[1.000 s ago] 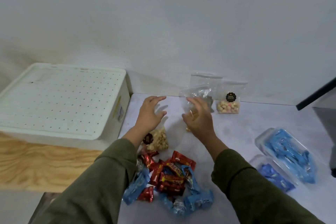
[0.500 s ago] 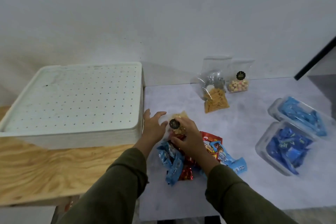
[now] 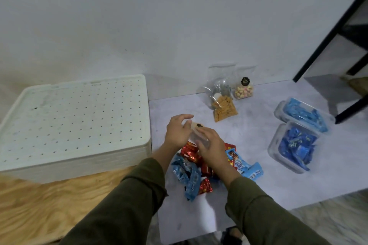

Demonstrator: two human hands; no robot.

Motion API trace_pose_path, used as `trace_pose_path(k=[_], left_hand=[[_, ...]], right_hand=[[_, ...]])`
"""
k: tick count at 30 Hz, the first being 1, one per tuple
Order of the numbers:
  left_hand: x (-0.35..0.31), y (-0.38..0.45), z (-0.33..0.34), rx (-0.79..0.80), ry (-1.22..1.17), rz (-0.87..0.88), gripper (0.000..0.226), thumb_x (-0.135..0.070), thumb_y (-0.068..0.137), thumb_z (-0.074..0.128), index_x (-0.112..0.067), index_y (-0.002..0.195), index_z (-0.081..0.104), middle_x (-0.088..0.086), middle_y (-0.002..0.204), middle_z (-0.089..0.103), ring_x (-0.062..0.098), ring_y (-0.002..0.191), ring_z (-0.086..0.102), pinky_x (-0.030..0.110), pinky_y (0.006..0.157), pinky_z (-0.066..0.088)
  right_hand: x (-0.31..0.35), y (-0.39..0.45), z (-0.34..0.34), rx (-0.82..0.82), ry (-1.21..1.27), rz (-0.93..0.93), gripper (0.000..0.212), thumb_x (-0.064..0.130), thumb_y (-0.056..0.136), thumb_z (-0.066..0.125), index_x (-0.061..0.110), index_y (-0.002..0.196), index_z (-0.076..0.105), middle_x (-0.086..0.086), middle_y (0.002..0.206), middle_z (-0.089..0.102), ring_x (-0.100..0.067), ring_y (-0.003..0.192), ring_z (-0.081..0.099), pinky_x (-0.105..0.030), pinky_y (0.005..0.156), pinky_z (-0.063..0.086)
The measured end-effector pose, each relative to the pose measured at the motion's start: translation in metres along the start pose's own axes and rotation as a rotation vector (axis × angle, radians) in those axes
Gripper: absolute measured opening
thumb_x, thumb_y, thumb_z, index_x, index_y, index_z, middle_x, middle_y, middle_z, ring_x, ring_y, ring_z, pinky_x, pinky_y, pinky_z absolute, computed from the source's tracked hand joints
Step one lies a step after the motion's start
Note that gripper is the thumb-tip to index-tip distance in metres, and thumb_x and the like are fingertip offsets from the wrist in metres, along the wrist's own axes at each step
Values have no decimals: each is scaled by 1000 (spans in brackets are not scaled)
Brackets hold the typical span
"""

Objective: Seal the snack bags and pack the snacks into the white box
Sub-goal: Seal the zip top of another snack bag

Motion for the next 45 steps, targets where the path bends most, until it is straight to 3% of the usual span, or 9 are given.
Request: trace_pose_path(k=[4,7,10,15,18,23,31,36,45], left_hand=[[-14,0,4,43,48,50,25,-15,94,48,-22,113,63,4,129,52,19,119,50,28,104,38],[-26,3,5,47,42,85,24,-13,92,54,-25,111,64,4,128,52,15,105,58,26,98,43],[-44,9,5,33,49,125,21,-13,90,58,-24,106,66,2,117,57,12,90,60,22,87,45],[-78,20,13,-24,-16,143,11,-10,89,58,-17,85,66,-1,89,66,8,73,61,2,64,41],[-100,26,24,-73,0,161,12,-8,89,57,-15,85,66,-3,83,65,14,80,61,17,75,44],[-138,45,45,-125,90,209,11,-8,88,56,-12,87,67,1,89,68,12,80,57,16,71,37],[-180,74,72,-188,50,277,14,-6,87,57,-15,93,65,-5,80,66,7,73,61,5,69,42],[-192,85,80,-286,277,337,8,-13,87,58,-18,83,64,-3,87,64,16,87,57,31,77,46],[-206,86,78,-311,422,375,11,-16,89,53,-21,85,62,-5,102,57,16,104,50,31,84,32]], right_hand=[[2,10,-25,-121,82,58,23,9,91,53,11,107,69,-6,110,68,-10,96,58,-12,83,37],[-1,19,-43,-193,147,99,21,8,91,54,12,103,72,-5,105,70,-10,93,59,-22,84,46],[2,28,-62,-255,200,115,20,8,91,55,12,99,73,-3,103,71,-9,94,58,-27,86,48],[5,53,-97,-283,168,46,17,7,89,57,11,97,71,-3,101,69,-13,93,58,-17,80,42],[1,71,-116,-272,85,-13,12,11,85,63,14,92,72,-4,100,69,-16,98,56,-3,79,32],[-2,101,-147,-242,-45,-31,4,23,83,67,22,84,71,3,103,66,-17,113,46,-40,97,33],[-7,148,-192,-166,-110,-114,8,21,86,60,23,82,66,10,101,61,-14,117,42,-45,105,24],[-8,162,-205,-124,-179,-166,10,20,90,53,22,85,63,10,104,60,-13,119,39,-47,109,16],[0,160,-206,-170,-176,-173,9,20,90,53,23,86,61,12,106,59,-13,119,38,-50,109,11]])
Point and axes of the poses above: each hand's wrist, its own y-axis towards the middle knuckle, its own z-axis out of the palm, x = y × z, the point moved 4 cm from there along y, towards the middle knuckle
